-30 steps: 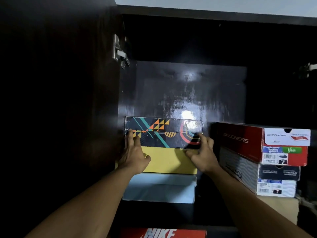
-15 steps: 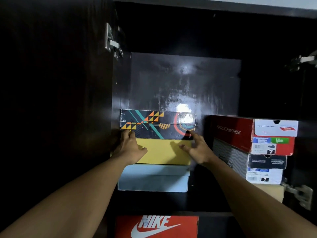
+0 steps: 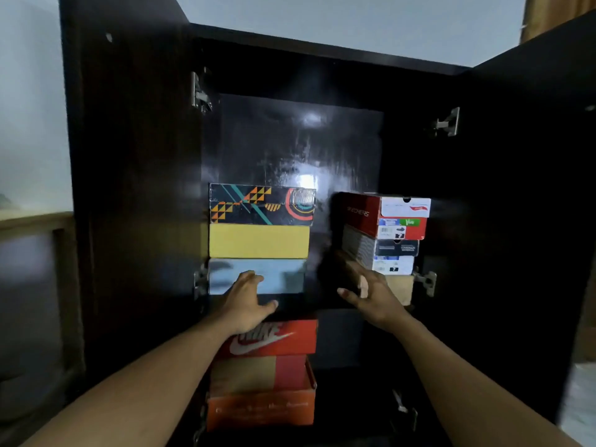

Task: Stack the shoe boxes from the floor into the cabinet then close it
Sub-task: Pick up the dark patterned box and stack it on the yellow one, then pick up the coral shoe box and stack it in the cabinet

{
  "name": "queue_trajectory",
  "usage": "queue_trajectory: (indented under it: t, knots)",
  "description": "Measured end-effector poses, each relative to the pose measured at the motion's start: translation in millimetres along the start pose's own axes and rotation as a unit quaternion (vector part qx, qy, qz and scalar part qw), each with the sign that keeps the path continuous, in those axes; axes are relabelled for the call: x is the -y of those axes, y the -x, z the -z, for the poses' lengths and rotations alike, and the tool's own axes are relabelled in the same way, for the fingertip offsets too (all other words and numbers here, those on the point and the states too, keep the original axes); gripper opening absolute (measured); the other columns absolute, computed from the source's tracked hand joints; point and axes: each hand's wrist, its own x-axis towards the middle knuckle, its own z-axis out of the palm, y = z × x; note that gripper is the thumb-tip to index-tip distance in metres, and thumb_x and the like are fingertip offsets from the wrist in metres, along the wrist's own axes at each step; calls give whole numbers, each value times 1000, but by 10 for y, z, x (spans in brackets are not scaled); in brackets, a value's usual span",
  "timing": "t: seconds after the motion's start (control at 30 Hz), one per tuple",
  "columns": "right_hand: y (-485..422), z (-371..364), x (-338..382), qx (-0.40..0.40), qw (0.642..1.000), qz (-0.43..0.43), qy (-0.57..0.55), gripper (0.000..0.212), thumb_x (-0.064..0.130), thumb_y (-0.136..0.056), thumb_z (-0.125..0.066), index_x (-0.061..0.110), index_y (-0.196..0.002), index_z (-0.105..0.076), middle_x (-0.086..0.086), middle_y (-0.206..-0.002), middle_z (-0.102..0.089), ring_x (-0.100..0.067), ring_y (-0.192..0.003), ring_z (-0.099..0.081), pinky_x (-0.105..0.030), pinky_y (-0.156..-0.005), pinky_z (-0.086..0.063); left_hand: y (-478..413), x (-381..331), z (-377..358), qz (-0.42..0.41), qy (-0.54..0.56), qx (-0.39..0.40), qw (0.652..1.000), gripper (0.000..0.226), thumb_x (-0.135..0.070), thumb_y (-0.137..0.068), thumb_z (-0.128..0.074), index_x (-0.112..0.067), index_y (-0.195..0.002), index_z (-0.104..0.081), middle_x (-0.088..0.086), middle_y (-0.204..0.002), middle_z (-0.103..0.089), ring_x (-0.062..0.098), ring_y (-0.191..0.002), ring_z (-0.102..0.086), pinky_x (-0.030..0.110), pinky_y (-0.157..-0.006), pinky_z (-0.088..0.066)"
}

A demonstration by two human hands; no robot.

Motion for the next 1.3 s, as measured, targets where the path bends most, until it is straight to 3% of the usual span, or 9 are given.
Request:
queue_trajectory:
  t: [0.3, 0.4, 0.53, 0.67, 0.8, 0.87, 0.97, 1.2, 1.3]
  knots:
    - [1556, 582, -734, 48, 977, -197, 66, 100, 57, -83, -70, 14, -157, -19, -12, -160, -18, -30, -144, -32, -33, -114, -30, 985, -538, -952, 21, 97, 86, 991, 68, -46, -85, -71, -15, -142, -49, 3, -146, -46, 22, -136, -44, 31, -113, -35]
    - [1857, 933, -873, 28, 965, -245, 85, 101, 58, -84, -68, 15, -159, -15, -14, -160, -18, -34, -143, -33, -37, -114, -32, 996, -900, -1316, 8, 148, 146, 978, 79, -60, -72, -74, -16, -135, -58, 4, -137, -59, 22, -127, -56, 32, -108, -44]
    - [2264, 1361, -1036, -35, 953, -287, 92, 96, 57, -83, -70, 14, -155, -25, -12, -157, -31, -32, -140, -38, -41, -113, -37, 1115, -1590, -1670, -43, 169, 207, 963, 79, -54, -84, -71, -13, -146, -46, 7, -147, -49, 24, -133, -49, 26, -102, -39]
    - [2770, 1802, -1214, -46, 924, -357, 130, 98, 61, -86, -63, 15, -159, -15, -11, -163, -16, -35, -145, -30, -46, -112, -36, 1266, -2132, -2178, -88, 176, 288, 937, 80, -57, -85, -69, -13, -148, -43, 7, -150, -45, 25, -134, -47, 28, -104, -39]
    - [3303, 2140, -1344, -70, 878, -440, 175, 102, 66, -84, -62, 17, -159, -12, -12, -162, -16, -38, -135, -42, -42, -92, -47, 1435, -2722, -2470, -151, 202, 339, 906, 74, -55, -87, -68, -12, -143, -46, 8, -148, -46, 26, -124, -53, 29, -92, -44]
    - [3573, 2280, -1367, -96, 861, -463, 187, 101, 64, -84, -63, 17, -159, -13, -13, -161, -17, -37, -137, -40, -47, -101, -47, 1582, -3030, -2584, -180, 215, 364, 888, 66, -57, -86, -67, -13, -131, -50, 11, -142, -50, 28, -116, -58, 36, -90, -51]
    - [3997, 2457, -1405, -126, 834, -493, 212, 101, 63, -83, -65, 16, -158, -17, -17, -160, -22, -37, -139, -38, -49, -109, -41, 1876, -3453, -2742, -237, 209, 385, 867, 81, -59, -88, -64, -12, -148, -38, 9, -153, -38, 30, -134, -45, 38, -101, -44]
    - [4606, 2845, -1686, -219, 789, -545, 183, 92, 56, -85, -68, 15, -155, -25, -16, -153, -36, -35, -130, -47, -43, -94, -48, 2336, -4083, -3137, -302, 220, 428, 823, 66, -51, -88, -67, -16, -139, -48, 6, -143, -46, 25, -124, -53, 38, -98, -48]
    - [4872, 2924, -2007, -263, 775, -548, 172, 76, 44, -88, -70, 11, -148, -38, -16, -137, -52, -27, -104, -58, -23, -60, -46, 2432, -4244, -3406, -316, 201, 438, 817, 71, -52, -88, -66, -18, -145, -43, 3, -149, -41, 23, -130, -49, 34, -101, -45]
